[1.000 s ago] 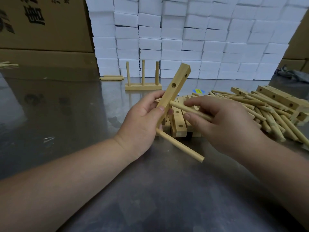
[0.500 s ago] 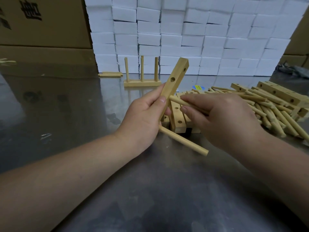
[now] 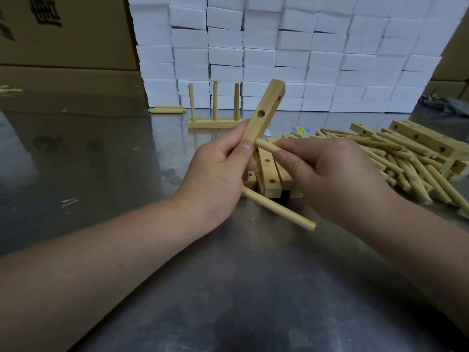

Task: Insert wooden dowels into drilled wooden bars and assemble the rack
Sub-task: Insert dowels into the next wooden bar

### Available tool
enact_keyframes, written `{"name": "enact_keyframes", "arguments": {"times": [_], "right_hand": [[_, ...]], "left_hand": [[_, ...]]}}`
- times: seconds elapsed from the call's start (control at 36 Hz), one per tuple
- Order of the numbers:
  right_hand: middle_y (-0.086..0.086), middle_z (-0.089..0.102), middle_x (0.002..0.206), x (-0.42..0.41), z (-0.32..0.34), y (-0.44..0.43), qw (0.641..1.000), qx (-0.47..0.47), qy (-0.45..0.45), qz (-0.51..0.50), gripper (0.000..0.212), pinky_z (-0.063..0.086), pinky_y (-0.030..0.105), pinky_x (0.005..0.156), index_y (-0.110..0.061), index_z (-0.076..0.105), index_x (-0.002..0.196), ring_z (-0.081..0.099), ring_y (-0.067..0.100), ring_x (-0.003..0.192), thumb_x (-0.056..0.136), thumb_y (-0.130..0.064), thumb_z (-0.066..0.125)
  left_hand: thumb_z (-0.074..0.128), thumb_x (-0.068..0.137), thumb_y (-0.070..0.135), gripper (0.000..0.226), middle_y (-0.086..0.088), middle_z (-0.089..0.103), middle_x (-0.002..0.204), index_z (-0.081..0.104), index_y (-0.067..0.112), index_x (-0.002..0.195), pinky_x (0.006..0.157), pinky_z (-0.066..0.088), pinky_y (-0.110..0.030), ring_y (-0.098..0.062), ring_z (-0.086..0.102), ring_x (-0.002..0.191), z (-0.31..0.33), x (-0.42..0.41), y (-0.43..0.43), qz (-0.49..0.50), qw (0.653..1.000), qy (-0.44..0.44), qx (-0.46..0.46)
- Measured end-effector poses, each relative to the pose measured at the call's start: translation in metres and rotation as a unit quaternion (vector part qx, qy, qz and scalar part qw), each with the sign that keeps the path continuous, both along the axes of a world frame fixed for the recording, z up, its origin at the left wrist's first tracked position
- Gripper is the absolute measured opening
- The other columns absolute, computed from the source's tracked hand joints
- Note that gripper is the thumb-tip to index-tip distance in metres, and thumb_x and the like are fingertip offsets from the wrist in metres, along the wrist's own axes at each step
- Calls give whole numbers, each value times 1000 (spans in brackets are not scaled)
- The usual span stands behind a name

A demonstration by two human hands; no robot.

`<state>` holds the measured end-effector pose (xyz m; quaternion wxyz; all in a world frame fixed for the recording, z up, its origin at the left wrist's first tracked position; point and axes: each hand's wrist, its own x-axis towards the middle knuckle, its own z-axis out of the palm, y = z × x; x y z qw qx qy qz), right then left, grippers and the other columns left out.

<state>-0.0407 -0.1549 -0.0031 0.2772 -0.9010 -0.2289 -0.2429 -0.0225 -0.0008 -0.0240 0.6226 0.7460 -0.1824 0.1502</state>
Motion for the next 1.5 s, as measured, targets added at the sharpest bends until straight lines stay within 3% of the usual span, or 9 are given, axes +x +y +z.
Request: {"name": "enact_keyframes", "arguments": {"times": [0.14,0.39,0.78,0.92,1.11,1.22,1.31,1.42,1.5], "right_hand": [[-24,59,81,-1,3,1,998,47,36,16,28,34,4,63,-64,38,85,46,-11,85,87,-38,49],[2,51,66,-1,7,0,993,91,69,37,36,33,22,44,-67,55,64,41,7,50,88,-41,46],[9,24,53,-1,4,2,955,241,162,62,25,25,30,53,-44,71,70,24,19,48,84,-46,51],[-10,30,41,2,4,3,923,305,232,44,34,22,27,50,-25,73,66,25,8,38,90,-39,54],[-12,34,41,2,6,3,926,285,247,28,30,25,27,49,-26,74,71,31,8,42,89,-39,53],[-10,44,43,0,10,1,947,231,222,1,41,30,27,51,-29,69,62,37,3,38,86,-53,45],[-5,63,53,3,21,-11,946,267,178,-43,45,33,28,54,-27,69,80,46,1,38,87,-59,38],[9,67,76,17,30,-43,961,199,-1,-194,45,47,40,61,-4,61,90,55,25,60,85,-44,39],[18,65,96,35,28,-65,950,77,7,-303,32,45,35,61,-8,62,100,54,30,67,87,-26,38]], "left_hand": [[40,98,17,36,11,51,63,54,47,113,59,43,-33,-14,47,68,0,0,1,-6,1000,-13,10],[40,99,17,38,7,51,67,51,53,107,53,45,-27,-14,48,66,1,-2,1,-14,999,-39,10],[40,86,31,34,19,54,67,47,57,107,57,48,-26,-6,53,70,1,1,2,-6,996,-88,24],[41,87,30,36,17,52,70,46,57,109,55,48,-30,-11,50,69,1,1,1,-5,995,-93,24],[38,88,33,38,-4,53,81,39,59,115,59,47,-34,-25,51,77,-5,3,1,-10,994,-91,59],[39,87,36,37,24,59,80,43,59,116,66,48,-21,2,57,78,-10,10,4,4,997,-55,50],[41,96,26,34,19,57,67,53,42,125,60,46,-19,4,52,63,-10,15,8,44,999,-24,4],[40,98,20,31,8,57,69,59,44,102,53,40,-18,-1,47,55,-6,20,13,97,994,17,-50],[40,98,21,35,8,56,67,58,49,91,57,39,-22,-4,46,58,-6,21,13,93,994,24,-49]]}}
